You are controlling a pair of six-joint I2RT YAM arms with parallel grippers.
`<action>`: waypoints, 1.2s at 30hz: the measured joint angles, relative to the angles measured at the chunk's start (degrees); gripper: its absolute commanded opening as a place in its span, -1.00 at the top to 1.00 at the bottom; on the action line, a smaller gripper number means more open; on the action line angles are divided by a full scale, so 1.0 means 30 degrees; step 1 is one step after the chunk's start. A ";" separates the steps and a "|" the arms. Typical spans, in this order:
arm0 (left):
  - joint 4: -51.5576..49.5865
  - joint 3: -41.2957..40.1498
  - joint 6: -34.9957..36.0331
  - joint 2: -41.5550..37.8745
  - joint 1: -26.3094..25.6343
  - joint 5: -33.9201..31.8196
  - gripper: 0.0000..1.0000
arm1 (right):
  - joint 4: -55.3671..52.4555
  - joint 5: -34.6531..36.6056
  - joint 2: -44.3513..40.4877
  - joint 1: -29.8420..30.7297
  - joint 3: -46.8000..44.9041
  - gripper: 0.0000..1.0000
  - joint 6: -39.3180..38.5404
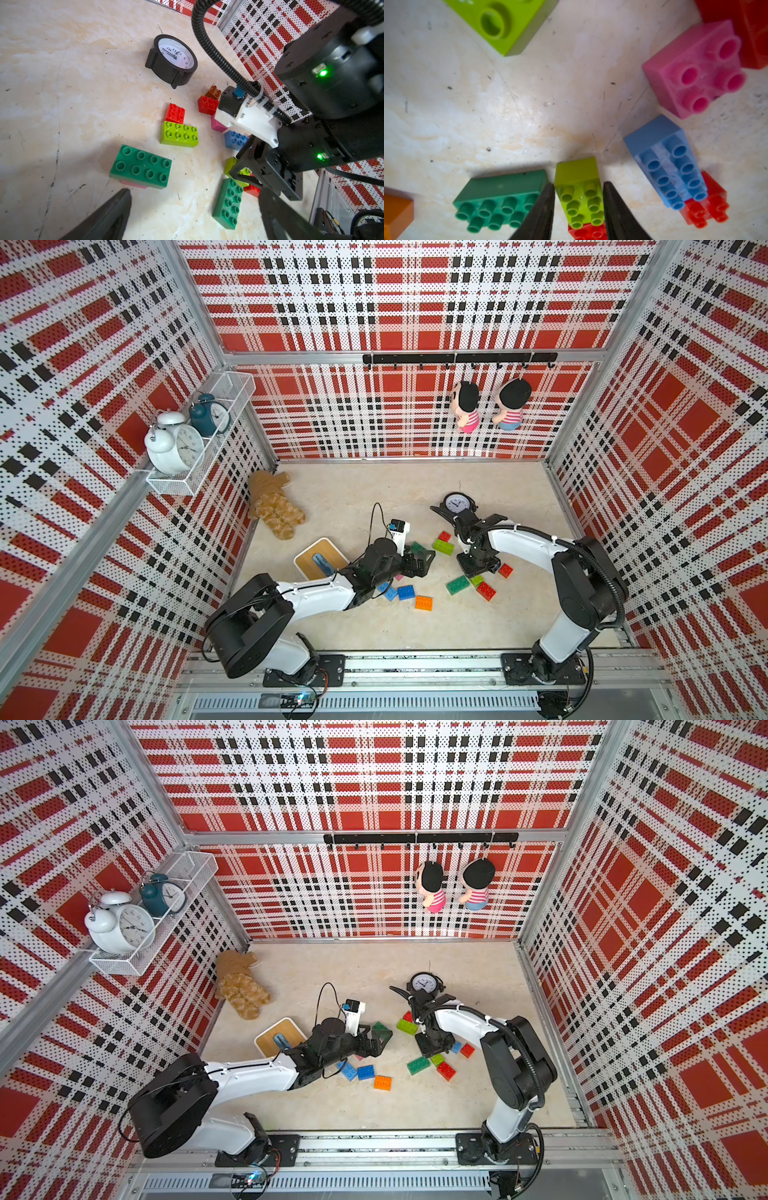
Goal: Assemble a heart with building blocks
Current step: Pick up the building block from the center of the board.
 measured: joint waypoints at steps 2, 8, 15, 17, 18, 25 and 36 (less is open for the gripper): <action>0.0000 0.0000 0.0007 0.0000 0.0000 0.0000 -0.96 | -0.0007 -0.0007 0.0000 0.0000 -0.0007 0.23 -0.0036; 0.0000 0.0000 0.0015 0.0000 0.0000 0.0000 -0.96 | -0.0015 -0.0022 0.0000 0.0000 -0.0007 0.15 -0.0138; 0.0000 0.0000 0.0015 0.0000 0.0000 -0.0007 -0.96 | -0.0117 -0.0095 0.0000 0.0000 -0.0015 0.25 -0.0233; 0.0000 0.0000 0.0022 0.0000 0.0000 0.0000 -0.96 | -0.0146 -0.0095 0.0000 0.0000 -0.0015 0.30 -0.0262; 0.0000 0.0000 0.0015 0.0000 0.0015 0.0000 -0.96 | -0.0146 -0.0095 0.0000 0.0000 -0.0015 0.32 -0.0299; 0.0146 -0.0007 -0.0597 0.0000 0.1180 0.0532 -0.99 | -0.0160 0.0401 -0.0729 0.0000 0.0007 0.56 -0.0313; 0.0699 0.1056 -0.1814 0.1472 0.4473 0.3730 -0.75 | 0.2178 0.0466 -0.4269 0.0750 0.0605 0.71 -0.1384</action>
